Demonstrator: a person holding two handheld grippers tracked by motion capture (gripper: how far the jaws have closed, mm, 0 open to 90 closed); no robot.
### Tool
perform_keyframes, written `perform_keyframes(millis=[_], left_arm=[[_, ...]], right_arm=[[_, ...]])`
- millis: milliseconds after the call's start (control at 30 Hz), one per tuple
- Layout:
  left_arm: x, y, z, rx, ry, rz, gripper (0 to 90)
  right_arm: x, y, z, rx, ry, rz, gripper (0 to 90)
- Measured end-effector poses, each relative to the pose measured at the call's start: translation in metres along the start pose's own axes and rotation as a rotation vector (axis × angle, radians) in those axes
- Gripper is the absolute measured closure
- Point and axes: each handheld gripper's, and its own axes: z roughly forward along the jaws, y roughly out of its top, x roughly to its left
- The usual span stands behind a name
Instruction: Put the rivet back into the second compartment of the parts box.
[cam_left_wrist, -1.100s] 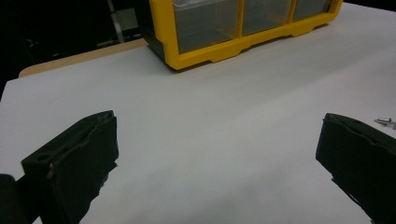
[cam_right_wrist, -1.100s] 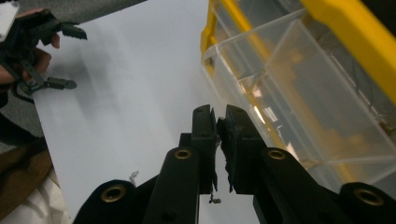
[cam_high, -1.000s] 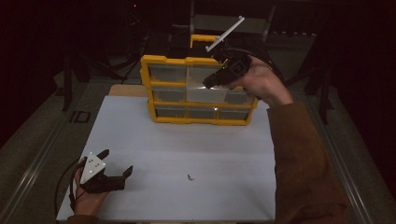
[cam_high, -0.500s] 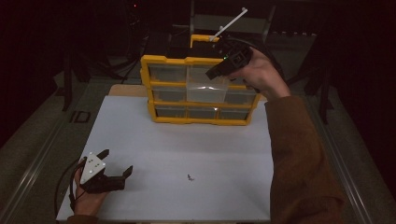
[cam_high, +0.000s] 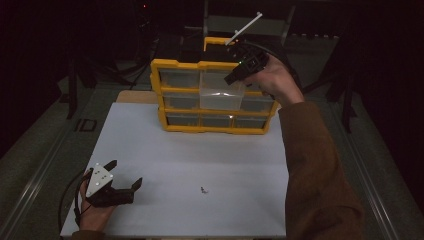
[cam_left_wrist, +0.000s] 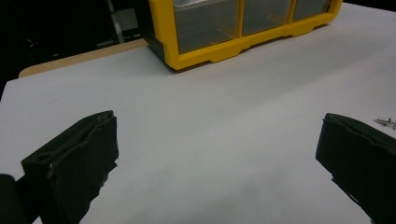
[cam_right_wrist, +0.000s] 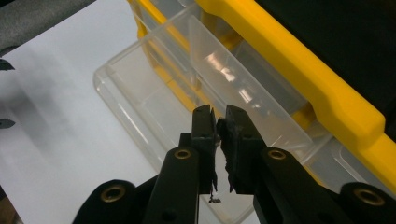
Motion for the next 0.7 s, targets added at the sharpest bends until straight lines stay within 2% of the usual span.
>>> perform_keyframes(millis=[133,167,200,233,300,333,400,533,700], left_arm=[[0.000,0.000,0.000,-0.001,0.000,-0.001,0.0],[0.000,0.000,0.000,0.000,0.001,-0.001,0.0],[0.000,0.000,0.000,-0.001,0.001,-0.001,0.0],[0.000,0.000,0.000,-0.002,0.000,-0.002,0.0],[0.000,0.000,0.000,-0.002,0.000,-0.003,0.0],[0.000,0.000,0.000,-0.001,0.000,-0.003,0.0],[0.000,0.000,0.000,-0.001,0.000,-0.002,0.0],[0.000,0.000,0.001,0.001,0.001,-0.004,0.0],[0.000,0.000,0.001,0.002,0.001,-0.002,0.0]], right_arm=[[-0.006,-0.002,0.002,-0.002,0.002,0.030,82.2],[-0.008,-0.002,0.002,-0.008,0.006,0.035,77.7],[-0.009,-0.003,0.001,-0.018,0.027,0.039,66.5],[-0.010,-0.004,0.001,-0.026,0.067,0.040,54.4],[-0.014,-0.005,0.001,-0.026,0.137,0.070,40.5],[-0.014,-0.006,0.000,-0.034,0.141,0.076,34.5],[-0.013,-0.008,-0.002,-0.047,0.134,0.071,30.3],[-0.006,-0.013,-0.006,-0.060,0.105,0.035,17.8],[0.007,-0.018,-0.010,-0.061,0.106,-0.019,14.1]])
